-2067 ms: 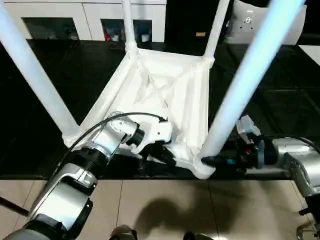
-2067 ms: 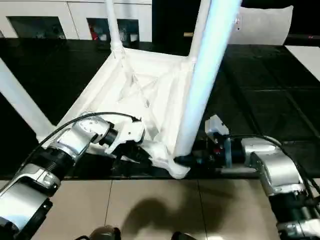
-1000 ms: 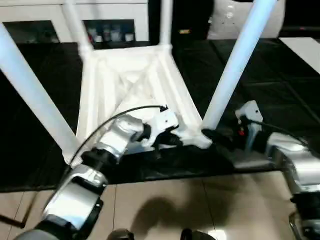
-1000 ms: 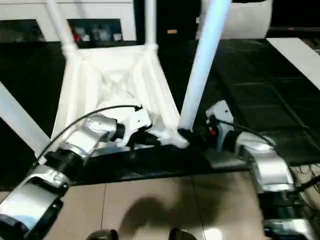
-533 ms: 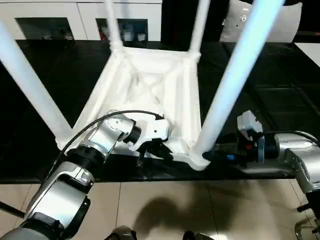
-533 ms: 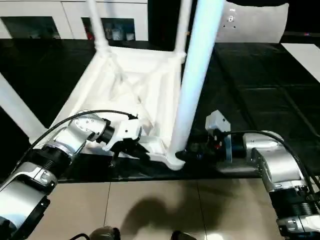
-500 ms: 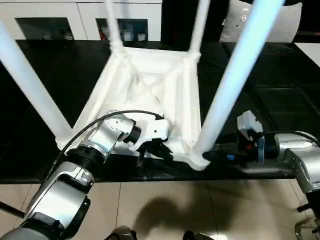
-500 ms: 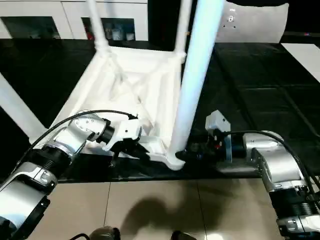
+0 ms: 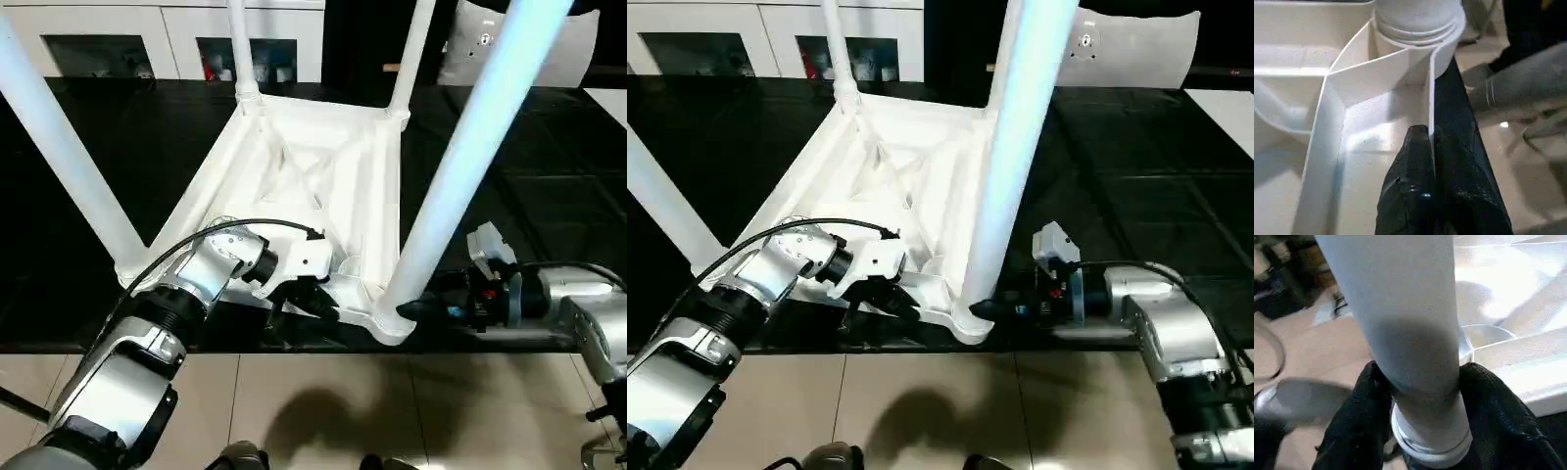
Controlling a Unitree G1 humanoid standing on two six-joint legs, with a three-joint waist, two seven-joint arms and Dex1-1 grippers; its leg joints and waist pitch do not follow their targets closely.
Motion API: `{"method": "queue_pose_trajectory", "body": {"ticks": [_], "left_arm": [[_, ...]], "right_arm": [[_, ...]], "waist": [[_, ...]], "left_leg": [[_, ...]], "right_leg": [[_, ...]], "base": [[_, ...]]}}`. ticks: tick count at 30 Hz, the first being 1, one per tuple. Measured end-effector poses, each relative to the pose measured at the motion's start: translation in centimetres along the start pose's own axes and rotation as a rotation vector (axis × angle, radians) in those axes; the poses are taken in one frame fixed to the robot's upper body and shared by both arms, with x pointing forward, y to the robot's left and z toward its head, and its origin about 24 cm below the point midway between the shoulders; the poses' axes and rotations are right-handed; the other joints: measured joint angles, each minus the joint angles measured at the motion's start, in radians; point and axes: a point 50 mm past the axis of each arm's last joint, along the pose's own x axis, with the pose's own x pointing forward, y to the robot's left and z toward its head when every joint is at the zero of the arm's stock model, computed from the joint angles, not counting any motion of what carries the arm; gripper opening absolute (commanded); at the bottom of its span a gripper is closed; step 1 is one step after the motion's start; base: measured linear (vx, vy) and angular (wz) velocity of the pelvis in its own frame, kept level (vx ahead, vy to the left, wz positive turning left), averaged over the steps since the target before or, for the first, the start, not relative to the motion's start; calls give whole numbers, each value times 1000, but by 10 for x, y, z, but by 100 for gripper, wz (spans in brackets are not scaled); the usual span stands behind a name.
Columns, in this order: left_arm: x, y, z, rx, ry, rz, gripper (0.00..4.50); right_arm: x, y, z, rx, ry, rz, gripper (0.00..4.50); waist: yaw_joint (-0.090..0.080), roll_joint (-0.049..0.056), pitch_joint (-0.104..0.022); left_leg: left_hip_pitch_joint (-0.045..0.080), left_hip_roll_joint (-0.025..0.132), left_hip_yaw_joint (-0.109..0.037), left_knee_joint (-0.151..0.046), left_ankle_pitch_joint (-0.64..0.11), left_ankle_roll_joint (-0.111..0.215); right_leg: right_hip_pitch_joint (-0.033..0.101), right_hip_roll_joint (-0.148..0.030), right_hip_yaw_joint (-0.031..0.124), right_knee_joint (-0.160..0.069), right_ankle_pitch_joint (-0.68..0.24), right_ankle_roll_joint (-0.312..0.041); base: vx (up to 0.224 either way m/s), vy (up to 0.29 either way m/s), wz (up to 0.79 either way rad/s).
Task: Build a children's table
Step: Rotate leg to tighten
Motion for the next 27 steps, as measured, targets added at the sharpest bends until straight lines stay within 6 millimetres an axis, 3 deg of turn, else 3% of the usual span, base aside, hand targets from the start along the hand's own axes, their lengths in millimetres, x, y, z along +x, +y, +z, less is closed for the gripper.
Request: {"method": "queue_pose_trajectory", "body": {"ticks": [3,7,10,11,13,19,27], "left_arm": [[2,9,-2,-111,-22,152,0],[21,19,8,-216,-58,313,0],[34,25,17,-284,-86,424,0],[37,25,19,-295,-92,444,0],[40,26,21,-303,-95,464,0],[43,24,27,-278,-102,433,0],[28,21,19,-168,-87,346,0]], "right_arm": [[16,-9,2,44,-60,-206,190],[27,-26,8,91,-96,-488,187],[37,-35,14,143,-130,-657,187],[39,-36,14,151,-138,-689,187],[41,-37,14,158,-155,-726,256],[39,-38,11,177,-173,-730,304],[14,-33,7,57,-125,-536,379]], "waist": [[-33,-1,1],[-82,-3,2],[-103,-3,3],[-105,-4,3],[-106,-3,3],[-95,-3,3],[-75,-3,3]], "left_leg": [[2,0,0,0,0,0],[-1,-1,-4,-1,2,-3],[-2,-1,-4,-1,3,-3],[-2,-1,-4,0,3,-2],[-2,-2,-3,-1,2,-2],[-2,-2,-2,-5,2,-1],[-2,0,-1,-15,2,-1]], "right_leg": [[0,0,1,-1,0,1],[1,1,-6,-16,-1,1],[-1,1,-6,-23,-1,1],[-1,1,-6,-24,-1,1],[0,1,-5,-25,-1,1],[-1,1,-3,-22,2,-1],[-5,2,-6,-16,8,-6]], "base": [[0,0,0],[-40,10,-8],[0,0,0],[0,0,0],[0,0,0],[0,0,0],[0,0,0]]}}
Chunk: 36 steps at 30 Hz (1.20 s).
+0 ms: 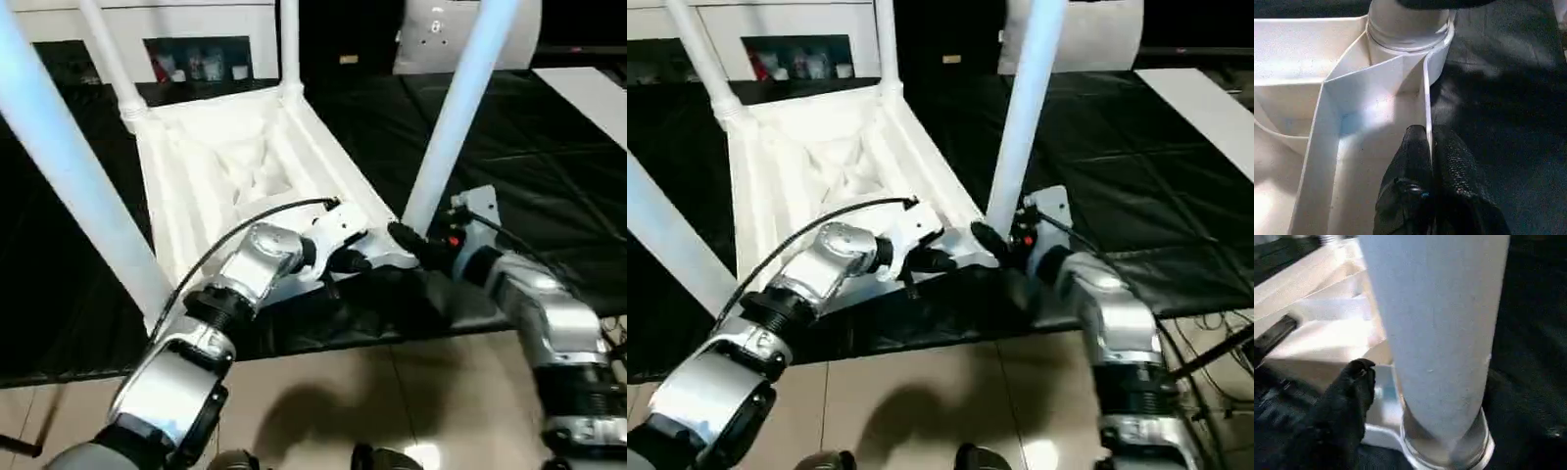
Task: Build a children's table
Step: Rotate leg to tighten
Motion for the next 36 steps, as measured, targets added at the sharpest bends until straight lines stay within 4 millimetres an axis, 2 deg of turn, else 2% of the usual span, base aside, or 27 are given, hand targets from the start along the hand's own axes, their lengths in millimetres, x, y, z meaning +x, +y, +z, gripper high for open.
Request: {"method": "queue_pose_trajectory", "body": {"ticks": [5,9,10,13,16,25,31,36], "left_arm": [[-20,2,-9,100,29,-120,0],[-29,-1,-13,168,57,-226,0],[-32,-2,-15,178,64,-253,0],[-36,-7,-17,211,81,-343,0],[-36,-10,-17,231,89,-397,0],[-34,-14,-16,265,92,-438,0],[-35,-14,-16,264,94,-453,0],[-33,-12,-16,202,82,-417,0]], "right_arm": [[-20,-3,6,-144,52,188,390],[-28,2,5,-203,108,345,390],[-29,3,5,-214,118,377,374],[-33,7,4,-231,149,486,360],[-33,12,1,-223,167,565,338],[-32,22,-3,-193,174,684,264],[-33,22,-5,-158,174,694,213],[-31,22,-9,-75,152,630,202]], "waist": [[15,0,0],[38,0,0],[42,0,0],[58,0,0],[66,0,0],[79,-1,-1],[84,-1,-1],[81,0,-1]], "left_leg": [[-1,0,0,1,2,4],[-1,0,1,3,0,5],[0,0,1,3,0,5],[0,0,2,5,0,5],[0,0,2,7,-1,3],[0,1,2,10,-1,2],[0,1,2,13,-1,2],[2,1,2,16,-2,0]], "right_leg": [[-1,0,0,0,0,0],[1,-1,1,0,-1,-1],[1,-1,1,0,-1,-1],[3,-2,1,0,-1,-1],[4,-2,2,1,-1,-1],[4,-2,4,6,-1,-1],[3,-2,4,11,-3,-1],[3,-3,5,16,-4,0]], "base": [[0,0,0],[0,0,0],[0,0,0],[0,0,0],[0,0,0],[0,0,0],[0,0,0],[0,0,0]]}}
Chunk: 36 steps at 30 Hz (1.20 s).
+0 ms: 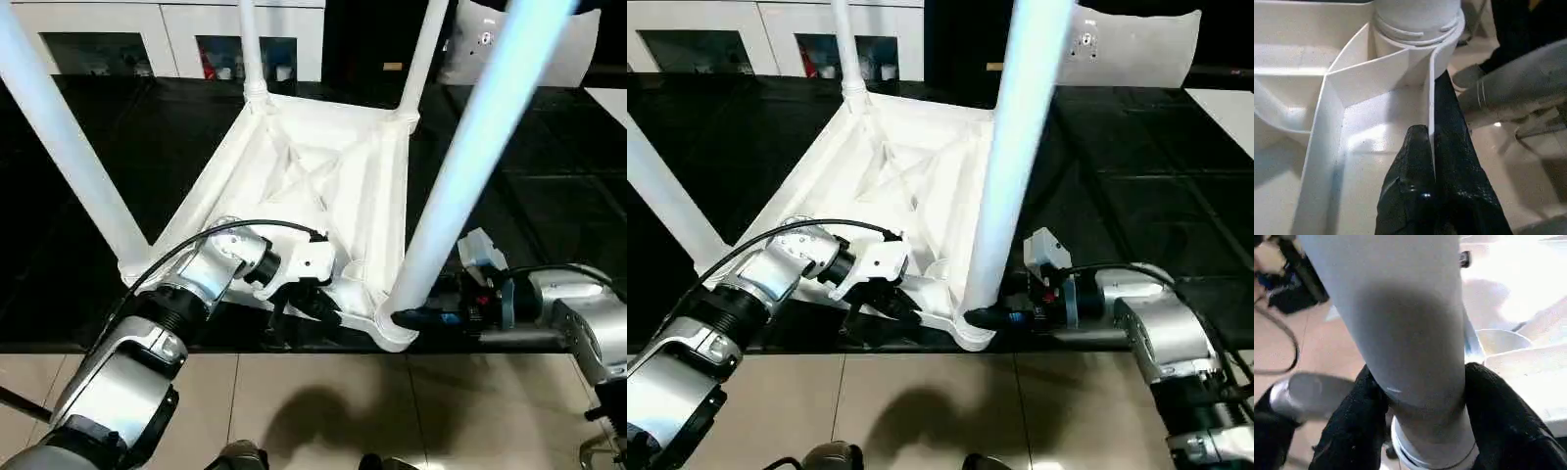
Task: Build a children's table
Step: Rotate leg to tighten
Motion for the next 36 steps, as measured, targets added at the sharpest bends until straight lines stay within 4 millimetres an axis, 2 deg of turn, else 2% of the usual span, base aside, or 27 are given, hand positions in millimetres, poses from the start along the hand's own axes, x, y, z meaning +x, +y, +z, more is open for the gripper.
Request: {"method": "queue_pose_trajectory", "body": {"ticks": [3,4,7,10,12,14,16,18,21,23,25,27,30,31,33,36], "left_arm": [[2,9,-2,-96,-15,141,0],[3,14,-2,-138,-16,213,0],[16,22,4,-209,-40,324,0],[33,30,13,-303,-84,465,0],[39,32,18,-328,-88,513,0],[44,34,22,-343,-91,549,0],[46,34,24,-345,-92,558,0],[47,34,25,-344,-94,559,0],[46,34,26,-328,-95,551,0],[45,34,25,-307,-94,536,0],[40,34,23,-289,-93,523,0],[36,33,21,-264,-92,506,0],[24,30,14,-205,-75,450,0],[18,28,10,-171,-64,415,0],[10,24,5,-133,-47,371,0],[3,20,2,-77,-24,292,0]], "right_arm": [[8,-9,1,27,-37,-177,201],[13,-16,2,49,-66,-290,200],[19,-30,4,83,-96,-504,197],[31,-44,10,141,-147,-736,196],[35,-48,12,161,-162,-826,196],[39,-51,13,184,-183,-871,196],[39,-51,13,183,-192,-891,249],[39,-51,13,181,-199,-896,265],[37,-51,13,171,-208,-872,282],[33,-50,13,153,-206,-850,314],[29,-50,14,127,-203,-816,319],[23,-49,15,96,-198,-773,352],[8,-47,18,18,-160,-680,361],[-1,-45,17,-13,-114,-629,384],[-4,-41,15,-39,-76,-554,384],[-7,-35,10,-58,-16,-447,384]], "waist": [[-11,-1,0],[-30,-1,0],[-70,-1,1],[-100,-1,1],[-110,-1,1],[-110,-1,1],[-110,0,0],[-109,0,0],[-106,0,0],[-105,1,0],[-103,1,0],[-100,1,0],[-90,1,0],[-82,1,0],[-78,1,0],[-61,1,0]], "left_leg": [[3,0,-1,2,0,-1],[3,0,-2,2,1,-2],[-1,0,-5,7,2,-3],[-2,0,-6,5,2,-3],[-2,0,-6,6,2,-2],[-2,-1,-5,6,1,-2],[-2,-1,-5,5,1,-1],[-2,-1,-5,4,0,0],[-1,-2,-4,-1,0,0],[-2,-2,-3,-4,0,0],[-2,-1,-2,-6,0,0],[-2,-1,-2,-7,1,0],[-2,0,-2,-10,2,2],[-1,0,-2,-11,2,3],[-1,0,-2,-11,3,3],[-2,-1,-2,-11,2,4]], "right_leg": [[2,0,0,0,-3,5],[1,0,0,0,-3,6],[1,0,-2,-5,-4,6],[0,1,-7,-18,-4,6],[0,1,-5,-19,-4,6],[0,0,-4,-19,-4,6],[0,1,-3,-19,-4,6],[0,1,-3,-19,-3,6],[0,1,-3,-19,-2,5],[0,1,-3,-17,-1,5],[-1,1,-3,-16,3,5],[-3,2,-4,-16,4,4],[-3,2,-5,-16,6,2],[-3,3,-5,-16,6,0],[-3,3,-5,-16,6,0],[-4,2,-5,-16,6,-1]], "base": [[0,0,0],[-57,-3,-4],[-42,7,-8],[0,0,0],[0,0,0],[0,0,0],[0,0,0],[0,0,0],[0,0,0],[0,0,0],[0,0,0],[0,0,0],[0,0,0],[0,0,0],[0,0,0],[0,0,0]]}}
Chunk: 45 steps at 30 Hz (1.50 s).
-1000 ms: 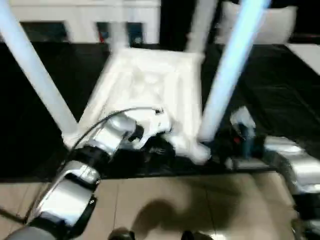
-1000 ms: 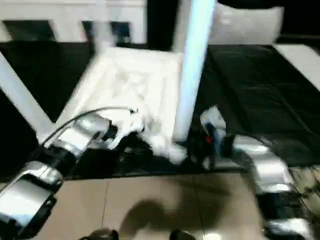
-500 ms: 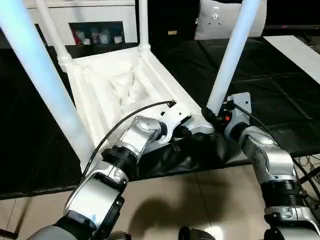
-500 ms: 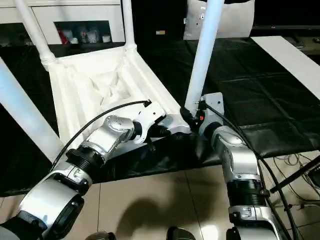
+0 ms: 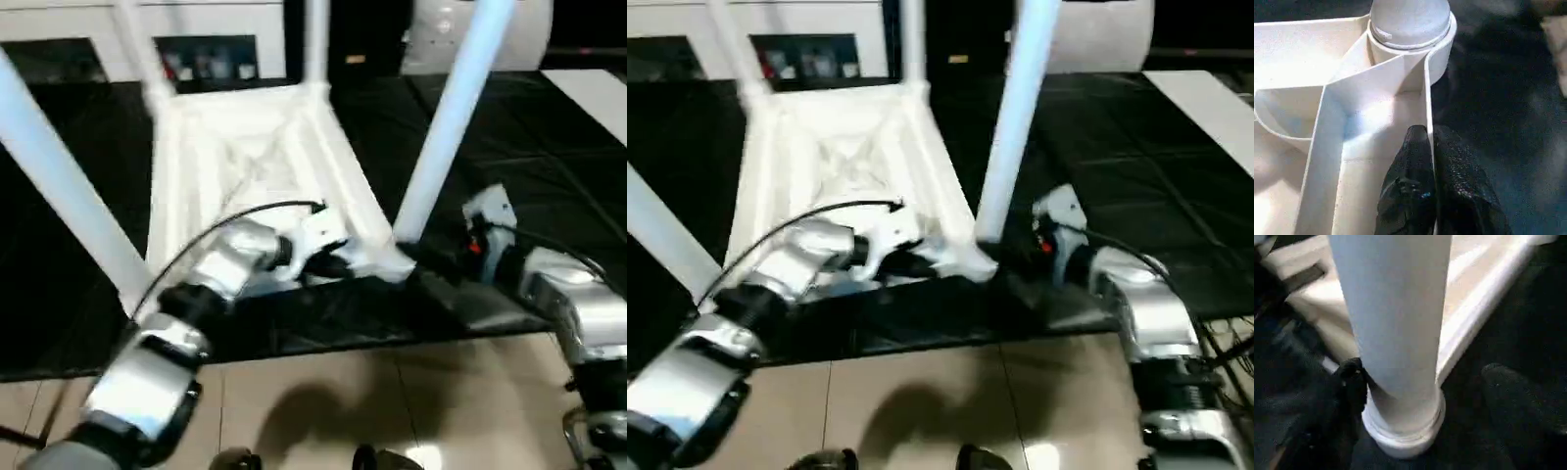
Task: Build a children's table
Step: Rotate leg to tighten
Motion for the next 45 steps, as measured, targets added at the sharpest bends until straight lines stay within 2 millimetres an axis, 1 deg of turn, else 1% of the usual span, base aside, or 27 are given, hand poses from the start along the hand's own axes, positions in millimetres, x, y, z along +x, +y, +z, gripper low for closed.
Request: {"method": "queue_pose_trajectory", "body": {"ticks": [1,4,7,9,10,13,14,16,18,21,22,27,35,37,39,41,42,45], "left_arm": [[-2,-1,-1,19,6,-26,0],[-10,-3,-5,65,26,-86,0],[-15,-5,-7,98,42,-156,0],[-17,-7,-7,110,47,-189,0],[-17,-8,-7,115,49,-202,0],[-16,-10,-6,136,54,-246,0],[-16,-11,-6,140,55,-253,0],[-16,-11,-6,144,55,-261,0],[-16,-12,-6,150,54,-265,0],[-16,-12,-5,154,53,-271,0],[-16,-12,-6,154,53,-273,0],[-16,-12,-6,153,53,-275,0],[-17,-12,-6,152,55,-274,0],[-18,-12,-7,151,56,-272,0],[-17,-12,-6,150,53,-273,0],[-15,-13,-6,149,48,-277,0],[-15,-13,-6,149,48,-278,0],[-14,-14,-6,150,46,-279,0]], "right_arm": [[-3,1,0,-9,14,41,384],[-10,3,1,-30,36,149,384],[-13,8,2,-30,26,269,350],[-12,11,2,-28,30,314,338],[-11,12,1,-29,36,333,318],[-8,17,-1,-33,49,390,294],[-8,18,-1,-33,52,402,283],[-7,19,-1,-32,53,416,274],[-7,21,-1,-26,42,440,249],[-5,23,-2,-17,33,457,225],[-5,23,-2,-16,31,459,206],[-3,23,-4,-21,18,462,192],[-1,24,-4,-13,14,455,189],[0,24,-5,21,10,451,259],[1,26,-7,59,9,460,259],[3,28,-9,79,12,469,295],[4,29,-9,71,15,471,303],[6,30,-9,54,20,462,306]], "waist": [[9,0,0],[19,0,0],[25,0,0],[30,0,0],[33,0,0],[40,0,0],[40,0,0],[41,0,0],[40,0,0],[40,0,0],[41,0,0],[39,0,0],[37,-1,-1],[35,-1,-1],[36,-1,-1],[40,-1,-1],[41,-1,-1],[43,-1,-1]], "left_leg": [[0,0,1,1,-1,0],[1,0,1,2,-1,1],[2,0,1,2,-1,1],[2,1,1,2,-1,0],[2,1,1,2,-1,0],[1,1,2,3,-2,-1],[1,1,2,4,-2,-1],[1,0,2,4,-2,0],[1,0,2,4,-2,-1],[1,1,2,4,-2,-1],[1,1,2,4,-2,0],[1,1,2,4,-2,-1],[2,1,2,4,-1,0],[2,1,2,5,-2,-1],[2,1,2,5,-2,-1],[2,1,2,5,-2,-1],[1,1,2,6,-2,-1],[1,1,2,7,-2,-1]], "right_leg": [[0,0,0,0,0,0],[1,-1,1,0,0,0],[2,0,0,1,0,0],[3,0,0,1,0,0],[3,0,0,1,0,0],[3,-1,2,1,0,0],[3,-1,2,1,0,0],[3,-2,2,1,0,0],[3,-2,2,1,0,0],[3,-1,2,2,0,0],[3,-1,2,2,0,0],[3,-1,2,2,0,0],[4,-1,2,3,0,0],[4,-1,2,4,0,0],[4,-1,2,4,0,0],[4,-2,2,4,0,0],[4,-2,2,4,0,0],[4,-2,2,4,0,0]], "base": [[0,0,0],[0,0,0],[0,0,0],[0,0,0],[0,0,0],[0,0,0],[0,0,0],[0,0,0],[0,0,0],[0,0,0],[0,0,0],[0,0,0],[0,0,0],[0,0,0],[0,0,0],[0,0,0],[0,0,0],[0,0,0]]}}
